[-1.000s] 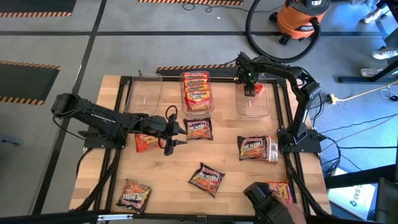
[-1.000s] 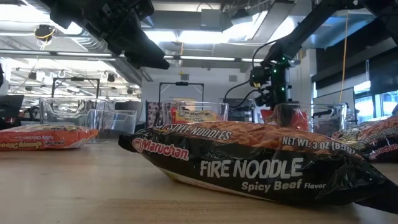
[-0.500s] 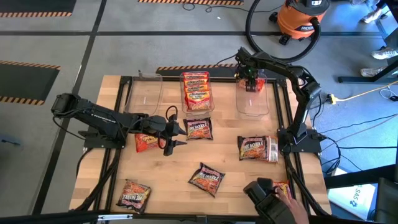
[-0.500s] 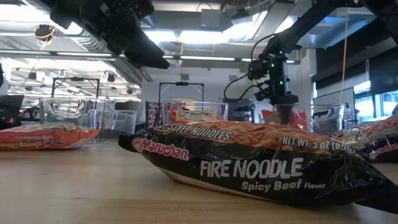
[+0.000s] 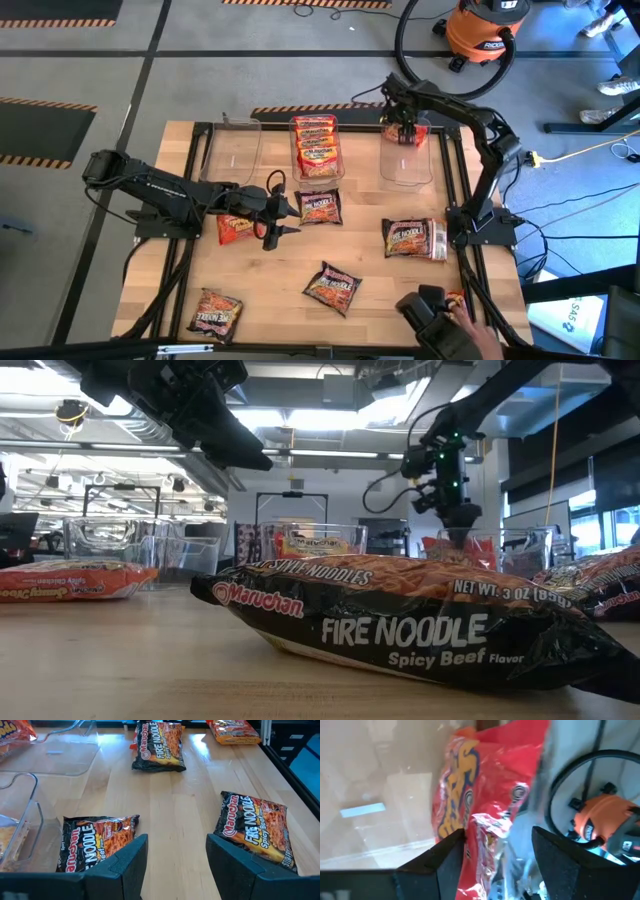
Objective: Sort Maruchan noodles
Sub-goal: Put the bottom left orange noodle pack into the right transparent bin
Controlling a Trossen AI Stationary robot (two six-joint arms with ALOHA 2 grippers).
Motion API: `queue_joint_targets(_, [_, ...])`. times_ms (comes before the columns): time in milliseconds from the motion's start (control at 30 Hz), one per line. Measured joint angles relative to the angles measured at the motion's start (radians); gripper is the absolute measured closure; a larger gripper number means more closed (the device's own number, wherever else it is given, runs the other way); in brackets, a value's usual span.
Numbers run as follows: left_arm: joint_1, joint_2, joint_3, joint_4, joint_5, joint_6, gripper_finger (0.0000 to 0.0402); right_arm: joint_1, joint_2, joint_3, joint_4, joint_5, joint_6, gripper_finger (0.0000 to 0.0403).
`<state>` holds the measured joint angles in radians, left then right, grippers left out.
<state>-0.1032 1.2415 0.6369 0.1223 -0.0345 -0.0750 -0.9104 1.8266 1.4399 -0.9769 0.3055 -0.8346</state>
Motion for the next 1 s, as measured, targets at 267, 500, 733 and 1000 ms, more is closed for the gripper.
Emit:
queue_joint_targets(267, [0.000, 0.000, 0.000, 0.000, 0.000, 0.000, 0.0207, -0.007, -0.010, -0.014, 0.084, 0.013, 0.019, 0.0187])
queue_joint_targets(500, [0.000, 0.000, 0.000, 0.000, 0.000, 0.000, 0.0207, -0.005, -0.010, -0.021, 0.082, 0.007, 0.027, 0.0187])
queue_joint_targets(733, [0.000, 0.000, 0.000, 0.001, 0.000, 0.000, 0.0207, 0.000, -0.010, 0.014, 0.021, -0.002, 0.102, 0.0187])
queue_joint_targets(1000, [0.000, 0.000, 0.000, 0.002, 0.000, 0.000, 0.0207, 0.001, -0.012, 0.049, -0.030, -0.010, 0.136, 0.0187])
